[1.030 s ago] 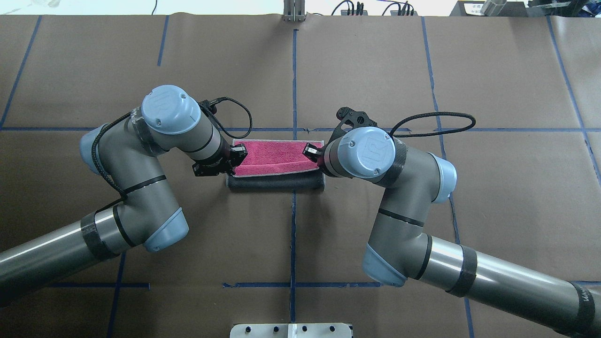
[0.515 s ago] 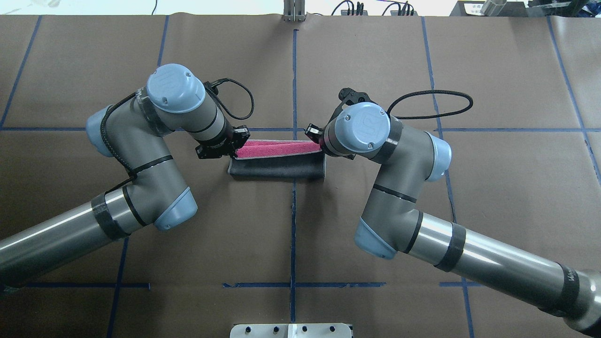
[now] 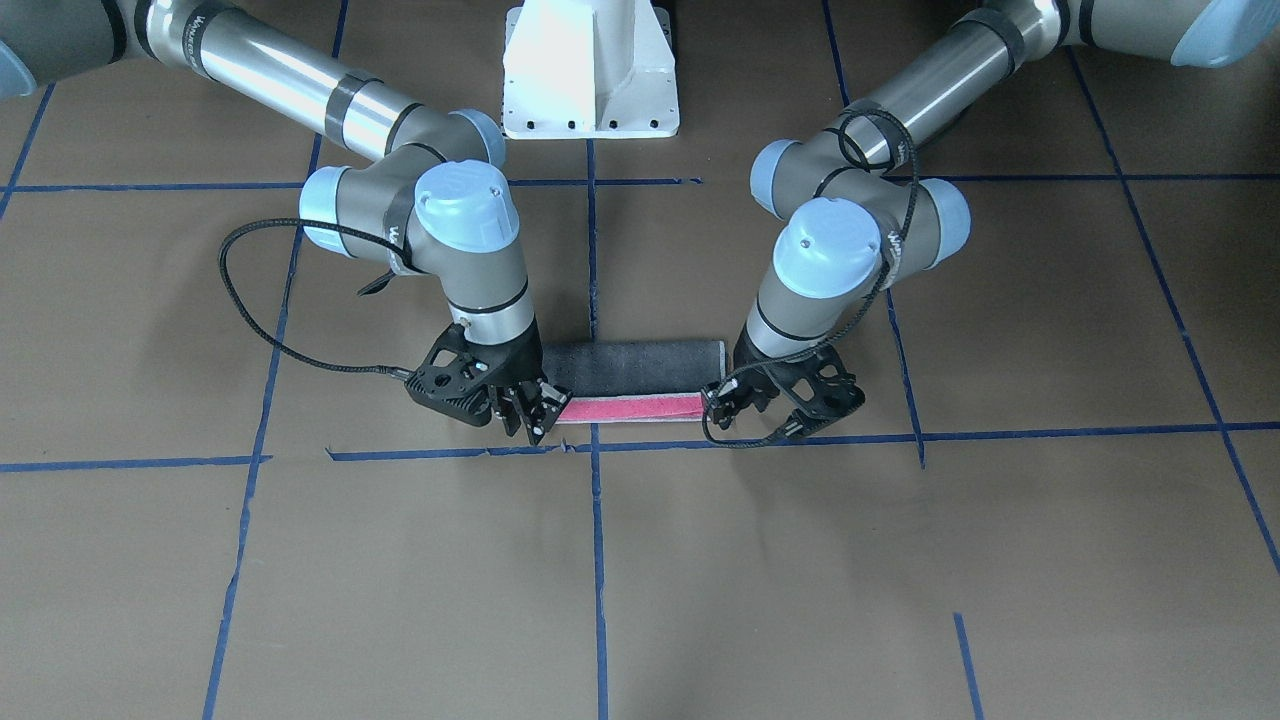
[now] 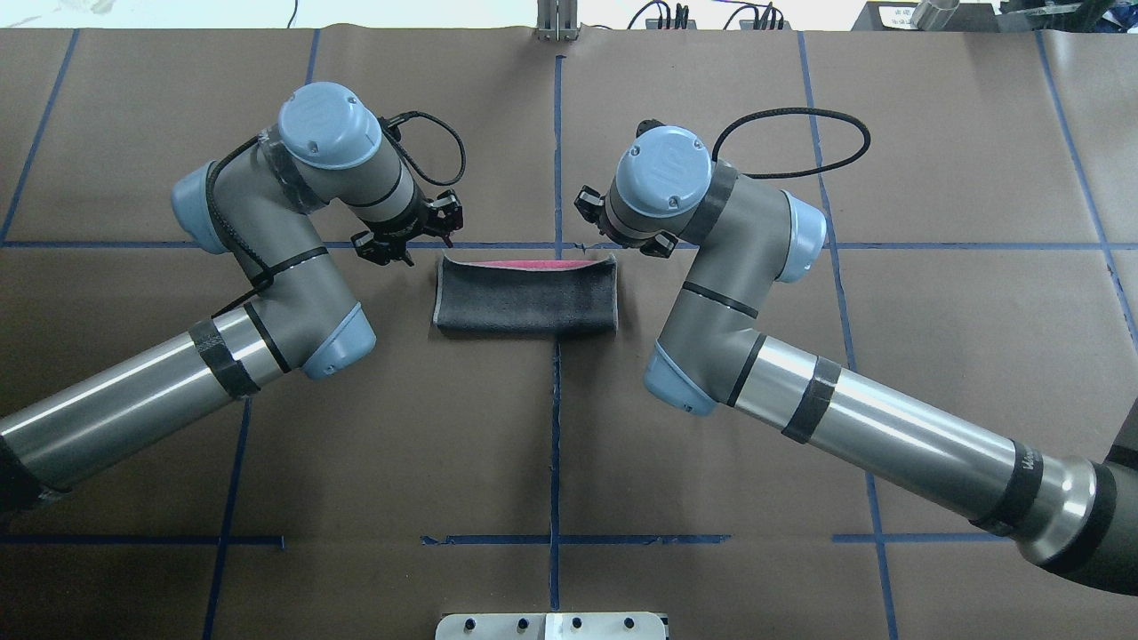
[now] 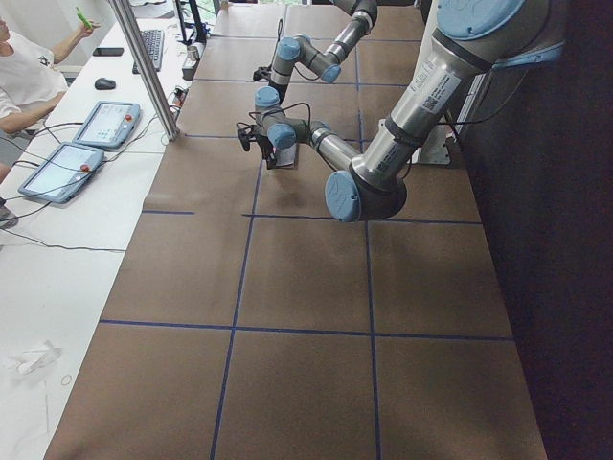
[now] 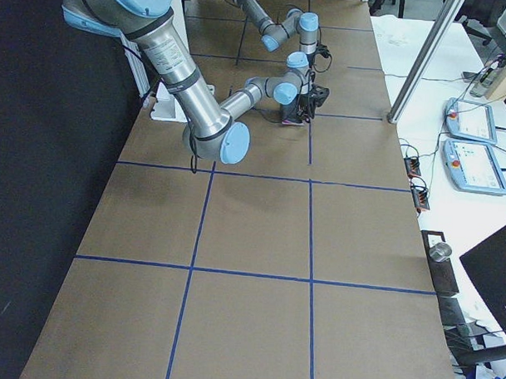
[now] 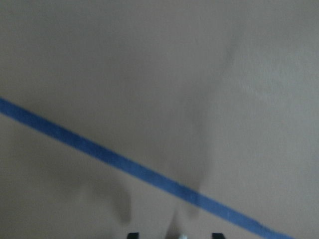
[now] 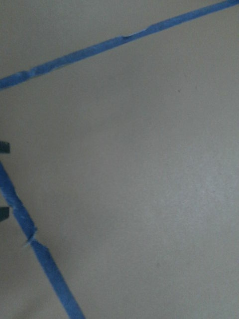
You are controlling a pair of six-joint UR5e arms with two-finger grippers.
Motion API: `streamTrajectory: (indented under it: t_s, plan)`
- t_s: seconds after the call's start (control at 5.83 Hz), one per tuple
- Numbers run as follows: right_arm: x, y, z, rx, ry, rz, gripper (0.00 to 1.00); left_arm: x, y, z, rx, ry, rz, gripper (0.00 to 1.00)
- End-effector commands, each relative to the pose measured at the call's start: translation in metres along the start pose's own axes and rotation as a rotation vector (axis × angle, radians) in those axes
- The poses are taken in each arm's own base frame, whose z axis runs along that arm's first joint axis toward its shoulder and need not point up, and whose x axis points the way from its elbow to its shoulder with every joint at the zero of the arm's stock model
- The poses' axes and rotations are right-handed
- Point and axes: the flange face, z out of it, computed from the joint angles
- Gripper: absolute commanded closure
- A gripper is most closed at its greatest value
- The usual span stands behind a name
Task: Fold towel twice with both arms
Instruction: 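Open both grippers and raise them away from the folded towel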
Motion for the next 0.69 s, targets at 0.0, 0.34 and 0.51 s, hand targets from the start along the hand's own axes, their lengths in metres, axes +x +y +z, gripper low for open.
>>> streamTrajectory:
  t_s: [0.0,0.34,0.51]
  plan:
    - [0.0,-0.053,-0.017,-0.063,-0.001,-0.021,0.0,0.006,-0.002,-0.015,-0.042,0.032,0.004,0.0]
    - [0.009,-0.09,-0.052,-0.172,-0.032,-0.002,0.0,-0.001,0.032,-0.04,-0.112,0.079,-0.043,0.0]
    - [0.042,-0.111,-0.068,-0.19,-0.047,0.003,0.0,0.0,0.055,-0.036,-0.13,0.075,-0.081,0.06]
